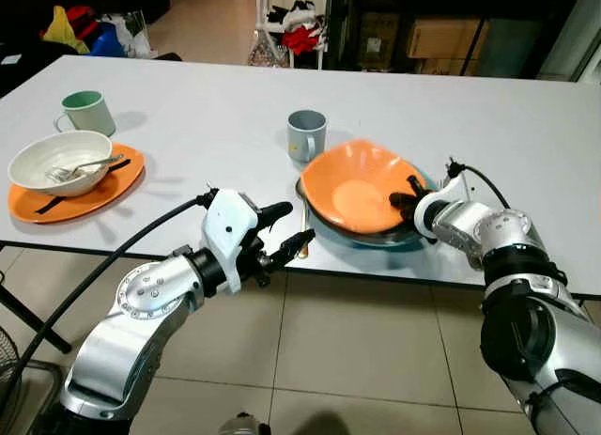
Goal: Setting the table
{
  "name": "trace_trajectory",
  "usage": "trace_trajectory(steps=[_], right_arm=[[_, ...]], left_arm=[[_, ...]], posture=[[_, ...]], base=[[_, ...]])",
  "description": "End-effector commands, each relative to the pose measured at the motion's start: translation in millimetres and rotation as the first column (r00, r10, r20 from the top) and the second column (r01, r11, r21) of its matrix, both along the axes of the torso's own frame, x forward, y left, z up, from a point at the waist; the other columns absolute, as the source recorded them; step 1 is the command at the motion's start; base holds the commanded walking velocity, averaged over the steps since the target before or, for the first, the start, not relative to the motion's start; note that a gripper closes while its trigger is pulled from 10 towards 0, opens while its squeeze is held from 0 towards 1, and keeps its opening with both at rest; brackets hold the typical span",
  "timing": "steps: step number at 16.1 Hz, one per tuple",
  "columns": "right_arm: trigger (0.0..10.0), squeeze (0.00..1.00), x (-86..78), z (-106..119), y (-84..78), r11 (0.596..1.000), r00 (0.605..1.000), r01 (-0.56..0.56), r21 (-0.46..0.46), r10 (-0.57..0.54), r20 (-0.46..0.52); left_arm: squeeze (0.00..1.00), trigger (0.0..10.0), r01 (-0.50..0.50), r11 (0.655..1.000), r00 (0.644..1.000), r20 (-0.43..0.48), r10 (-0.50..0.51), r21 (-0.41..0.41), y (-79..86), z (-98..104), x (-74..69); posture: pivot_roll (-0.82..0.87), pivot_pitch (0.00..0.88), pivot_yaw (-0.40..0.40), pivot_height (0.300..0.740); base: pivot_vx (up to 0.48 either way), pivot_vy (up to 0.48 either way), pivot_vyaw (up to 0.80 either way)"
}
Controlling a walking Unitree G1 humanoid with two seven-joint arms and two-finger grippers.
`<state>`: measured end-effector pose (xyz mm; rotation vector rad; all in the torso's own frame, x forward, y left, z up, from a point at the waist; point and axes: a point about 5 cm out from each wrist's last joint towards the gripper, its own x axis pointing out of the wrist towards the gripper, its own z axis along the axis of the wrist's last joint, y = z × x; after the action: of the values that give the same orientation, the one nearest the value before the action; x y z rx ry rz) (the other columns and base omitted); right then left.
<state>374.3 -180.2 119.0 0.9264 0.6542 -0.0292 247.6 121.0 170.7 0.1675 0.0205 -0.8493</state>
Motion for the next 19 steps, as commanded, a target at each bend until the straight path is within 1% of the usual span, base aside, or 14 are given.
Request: trace_trajectory(steps=[1,2,5,7,8,10,11,13,14,15,16,17,18,19], right_arm=[[10.0,1.00,5.9,10.9,-1.3,1.000,0.999,0.019,0.004,-0.019,0.032],[10.0,1.00,6.8,10.3,-2.4,0.999,0.999,0.041,-0.014,-0.040,0.032],[10.0,1.00,8.6,16.3,-4.1,0.999,0.998,0.035,-0.002,-0.035,0.047],[10.0,1.00,5.6,29.6,-10.4,1.000,0.997,0.003,-0.011,-0.002,0.083],[10.0,1.00,1.3,35.5,-12.5,1.000,0.994,-0.015,-0.022,0.017,0.106],[10.0,1.00,-23.8,52.7,-15.4,0.984,0.975,-0.074,-0.162,0.106,0.196],[10.0,1.00,-46.9,60.1,-13.3,0.953,0.953,-0.083,-0.291,0.161,0.256],[10.0,1.00,-65.7,66.4,-7.6,0.935,0.930,-0.072,-0.348,0.189,0.316],[10.0,1.00,-74.2,75.2,-1.4,0.910,0.881,-0.046,-0.411,0.232,0.413],[10.0,1.00,-88.9,74.3,11.4,0.772,0.788,-0.053,-0.634,0.423,0.448],[10.0,1.00,-93.1,69.4,15.6,0.729,0.776,-0.057,-0.682,0.462,0.429],[10.0,1.00,-99.7,65.6,19.8,0.728,0.789,-0.043,-0.685,0.445,0.423],[10.0,1.00,-101.7,67.1,19.7,0.735,0.795,-0.025,-0.677,0.426,0.433],[10.0,1.00,-107.6,76.8,16.1,0.767,0.786,0.051,-0.640,0.365,0.499]], left_arm=[[0.00,10.0,0.008,1.000,1.000,0.005,-0.008,0.003,0.5,1.4,-0.9],[0.00,10.0,0.005,1.000,1.000,0.007,-0.005,0.003,0.8,1.9,0.0],[0.00,10.0,0.001,1.000,1.000,0.012,-0.001,-0.002,0.2,3.7,-0.9],[0.00,10.0,-0.019,0.999,1.000,0.020,0.020,-0.046,1.3,8.7,-0.9],[0.00,10.0,-0.028,0.998,0.999,0.021,0.030,-0.062,2.2,10.5,-1.4],[0.00,10.0,-0.056,0.994,0.998,0.009,0.057,-0.089,4.7,11.2,-3.5],[0.00,10.0,-0.119,0.986,0.993,0.004,0.120,-0.117,6.6,11.1,-1.8],[0.00,10.0,-0.233,0.961,0.972,0.006,0.236,-0.150,12.2,11.4,4.7],[0.00,10.0,-0.313,0.938,0.949,-0.008,0.315,-0.152,16.0,9.2,10.1],[0.00,10.0,-0.375,0.917,0.926,-0.006,0.378,-0.134,16.6,5.3,13.8],[0.00,10.0,-0.385,0.915,0.922,0.002,0.388,-0.122,15.3,4.3,14.7],[0.00,10.0,-0.402,0.909,0.914,0.004,0.405,-0.112,12.6,2.8,15.4],[0.00,10.0,-0.410,0.905,0.911,0.006,0.413,-0.113,11.7,3.2,15.4],[0.00,10.0,-0.432,0.894,0.900,0.005,0.435,-0.119,11.0,3.4,13.8]], posture=[[0.10,0.000,0.025,0.740],[0.10,0.000,0.023,0.740],[0.11,0.000,0.020,0.740],[0.11,0.000,0.016,0.740],[0.11,0.000,0.016,0.740],[0.10,0.000,0.032,0.740],[0.08,0.000,0.047,0.740],[0.07,0.000,0.058,0.740],[0.07,0.000,0.063,0.740],[0.06,0.000,0.071,0.740],[0.06,0.000,0.070,0.740],[0.06,0.000,0.063,0.740],[0.06,0.000,0.063,0.740],[0.06,0.000,0.057,0.740]], base=[[0.000,0.000,0.00],[0.000,0.000,0.00],[0.000,0.000,0.00],[0.000,0.000,0.00],[0.000,0.000,0.00],[0.000,0.000,0.00],[0.000,0.000,0.00],[0.000,0.000,0.00],[0.000,0.000,0.00],[0.000,0.000,0.00],[0.000,0.000,0.00],[0.000,0.000,0.00],[0.000,0.000,0.00],[0.000,0.000,0.00]])
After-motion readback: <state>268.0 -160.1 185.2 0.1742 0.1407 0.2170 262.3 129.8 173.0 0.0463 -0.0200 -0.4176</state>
